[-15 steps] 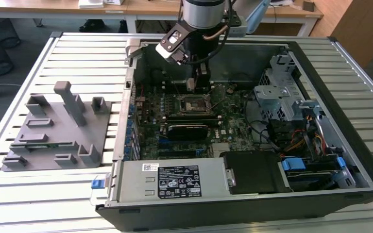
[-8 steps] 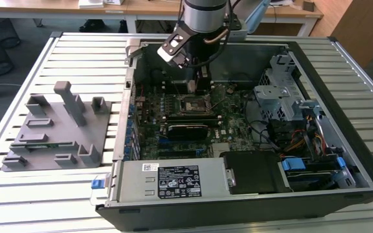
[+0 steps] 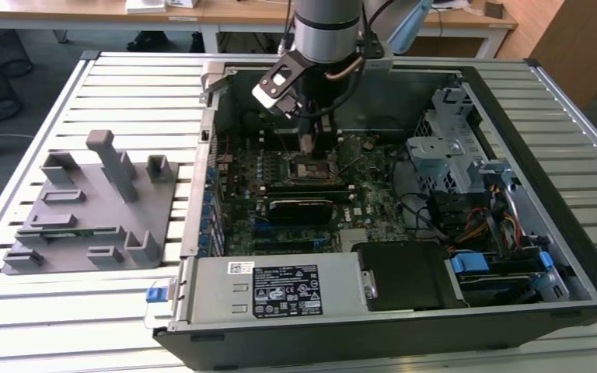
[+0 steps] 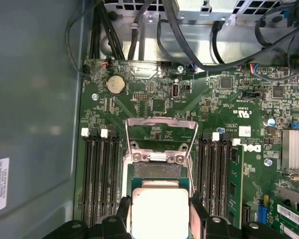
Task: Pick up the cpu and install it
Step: 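Place the cpu into insertion slot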
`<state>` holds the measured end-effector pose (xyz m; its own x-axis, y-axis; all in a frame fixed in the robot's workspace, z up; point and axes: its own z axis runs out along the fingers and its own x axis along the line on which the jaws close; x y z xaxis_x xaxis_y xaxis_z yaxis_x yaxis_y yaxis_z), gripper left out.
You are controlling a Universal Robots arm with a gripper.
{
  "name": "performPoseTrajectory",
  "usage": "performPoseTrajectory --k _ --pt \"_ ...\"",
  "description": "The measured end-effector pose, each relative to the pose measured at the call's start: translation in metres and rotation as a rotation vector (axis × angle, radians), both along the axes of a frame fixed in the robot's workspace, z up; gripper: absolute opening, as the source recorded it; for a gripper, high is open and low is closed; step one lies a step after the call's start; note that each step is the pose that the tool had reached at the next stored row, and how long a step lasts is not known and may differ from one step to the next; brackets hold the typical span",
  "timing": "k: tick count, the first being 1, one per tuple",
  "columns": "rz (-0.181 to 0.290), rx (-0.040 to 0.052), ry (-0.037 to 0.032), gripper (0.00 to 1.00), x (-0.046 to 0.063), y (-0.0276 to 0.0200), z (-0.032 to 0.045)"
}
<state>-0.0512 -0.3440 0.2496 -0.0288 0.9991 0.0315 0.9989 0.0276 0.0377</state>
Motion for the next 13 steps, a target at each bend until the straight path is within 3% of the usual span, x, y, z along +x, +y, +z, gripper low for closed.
performPoseTrajectory --k 13 --pt "-0.023 0.0002 -0.0001 0.54 0.0 0.0 -0.0176"
